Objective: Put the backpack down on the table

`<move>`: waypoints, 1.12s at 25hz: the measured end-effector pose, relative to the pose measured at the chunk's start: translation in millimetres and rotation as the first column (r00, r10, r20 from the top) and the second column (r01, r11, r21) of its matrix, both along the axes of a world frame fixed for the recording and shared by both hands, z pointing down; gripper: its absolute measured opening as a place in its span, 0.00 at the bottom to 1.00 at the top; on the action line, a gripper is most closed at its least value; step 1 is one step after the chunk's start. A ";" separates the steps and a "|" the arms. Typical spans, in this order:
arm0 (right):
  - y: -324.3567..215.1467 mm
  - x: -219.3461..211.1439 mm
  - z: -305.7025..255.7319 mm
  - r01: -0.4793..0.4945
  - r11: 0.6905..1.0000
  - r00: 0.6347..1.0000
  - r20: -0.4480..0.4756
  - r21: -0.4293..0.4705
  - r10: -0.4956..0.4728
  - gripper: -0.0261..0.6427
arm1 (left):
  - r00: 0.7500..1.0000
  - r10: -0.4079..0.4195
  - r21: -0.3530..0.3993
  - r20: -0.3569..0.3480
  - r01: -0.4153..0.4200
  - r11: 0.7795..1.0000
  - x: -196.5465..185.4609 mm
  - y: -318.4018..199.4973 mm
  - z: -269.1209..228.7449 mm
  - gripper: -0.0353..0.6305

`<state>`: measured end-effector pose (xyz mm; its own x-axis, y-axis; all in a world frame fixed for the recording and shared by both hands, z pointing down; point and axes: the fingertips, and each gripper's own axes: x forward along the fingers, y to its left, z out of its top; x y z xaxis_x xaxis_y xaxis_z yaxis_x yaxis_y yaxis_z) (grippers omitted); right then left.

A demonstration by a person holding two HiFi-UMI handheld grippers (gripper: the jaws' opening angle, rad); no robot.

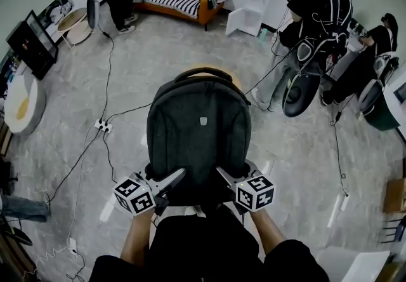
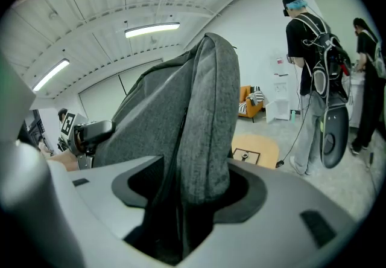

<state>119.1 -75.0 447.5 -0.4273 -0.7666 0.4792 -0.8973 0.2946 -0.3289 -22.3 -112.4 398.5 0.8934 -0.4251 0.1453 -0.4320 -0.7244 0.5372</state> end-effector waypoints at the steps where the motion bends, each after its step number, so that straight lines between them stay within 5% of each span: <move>1: -6.4 6.1 -0.9 0.006 1.000 1.000 0.000 -0.001 -0.006 0.41 | 1.000 -0.007 -0.001 0.000 0.007 1.000 5.8 -5.5 -0.9 0.62; 16: -50.3 38.4 24.3 0.137 0.991 0.990 0.038 0.003 -0.137 0.41 | 0.991 -0.132 0.008 0.029 0.131 0.991 35.6 -30.8 19.7 0.62; 28: -84.7 26.4 51.9 0.300 0.951 0.952 0.093 -0.076 -0.293 0.41 | 0.958 -0.281 -0.081 0.066 0.285 0.955 23.2 -46.0 42.7 0.62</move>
<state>145.5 -159.7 499.4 -0.6687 -0.5558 0.4939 -0.7435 0.5101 -0.4325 0.9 -158.4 441.2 0.7283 -0.6426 0.2381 -0.6422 -0.5189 0.5642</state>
